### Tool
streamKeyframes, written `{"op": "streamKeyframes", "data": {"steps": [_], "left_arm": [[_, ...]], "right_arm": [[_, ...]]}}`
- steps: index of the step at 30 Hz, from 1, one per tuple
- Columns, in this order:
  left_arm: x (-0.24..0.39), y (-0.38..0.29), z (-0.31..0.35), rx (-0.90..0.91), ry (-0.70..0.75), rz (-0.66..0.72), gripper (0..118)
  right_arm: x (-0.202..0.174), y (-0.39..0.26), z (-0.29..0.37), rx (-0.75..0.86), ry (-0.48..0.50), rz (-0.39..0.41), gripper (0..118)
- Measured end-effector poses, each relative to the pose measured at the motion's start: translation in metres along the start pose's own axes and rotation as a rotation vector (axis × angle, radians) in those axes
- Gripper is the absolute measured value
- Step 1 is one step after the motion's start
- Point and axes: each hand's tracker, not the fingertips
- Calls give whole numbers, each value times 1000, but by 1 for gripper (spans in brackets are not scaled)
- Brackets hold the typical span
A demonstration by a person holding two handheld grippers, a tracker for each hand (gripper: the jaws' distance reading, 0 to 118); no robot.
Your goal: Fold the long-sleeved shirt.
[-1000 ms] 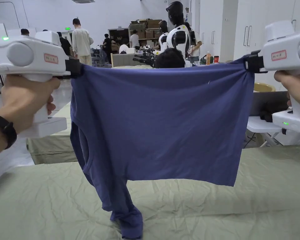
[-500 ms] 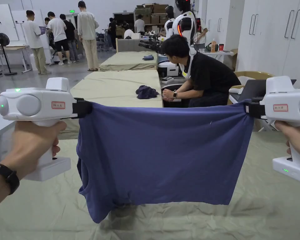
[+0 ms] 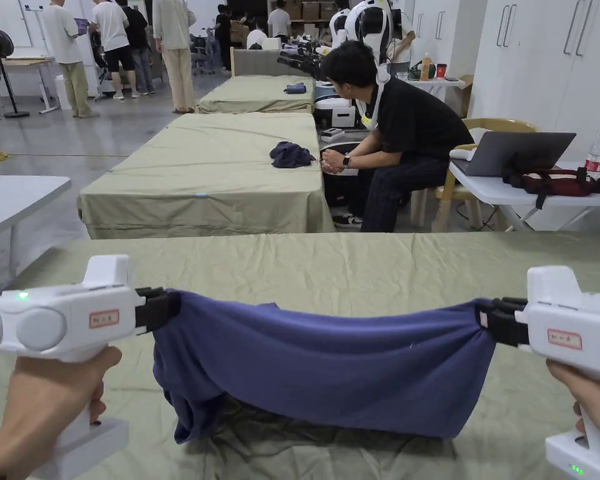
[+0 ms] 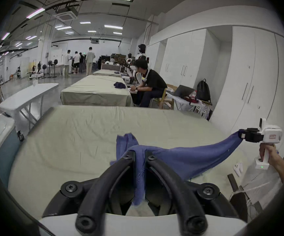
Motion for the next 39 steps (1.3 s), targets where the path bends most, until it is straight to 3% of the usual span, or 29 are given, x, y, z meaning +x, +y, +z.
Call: {"op": "streamKeyframes", "data": {"steps": [4,15,25,34,35,37,38,39], "left_arm": [[7,-49,29,-26,-4,-8,8],[11,-170,83,-161,4,21,8],[7,-250,71,-363,76,-7,8],[1,-272,42,-472,118,-9,12],[1,-272,42,-466,120,-7,18],[3,-273,42,-473,123,-5,49],[2,-273,42,-481,125,-2,56],[2,-273,43,-485,128,3,54]], "right_arm": [[-18,-49,23,-46,21,25,6],[-36,-153,54,-157,55,-46,6],[-44,-217,40,-326,15,-61,6],[-44,-235,22,-432,8,-79,7],[-43,-236,20,-440,11,-88,8],[-41,-239,16,-470,7,-110,30],[-41,-240,16,-477,7,-112,46],[-41,-240,16,-492,1,-111,58]]}}
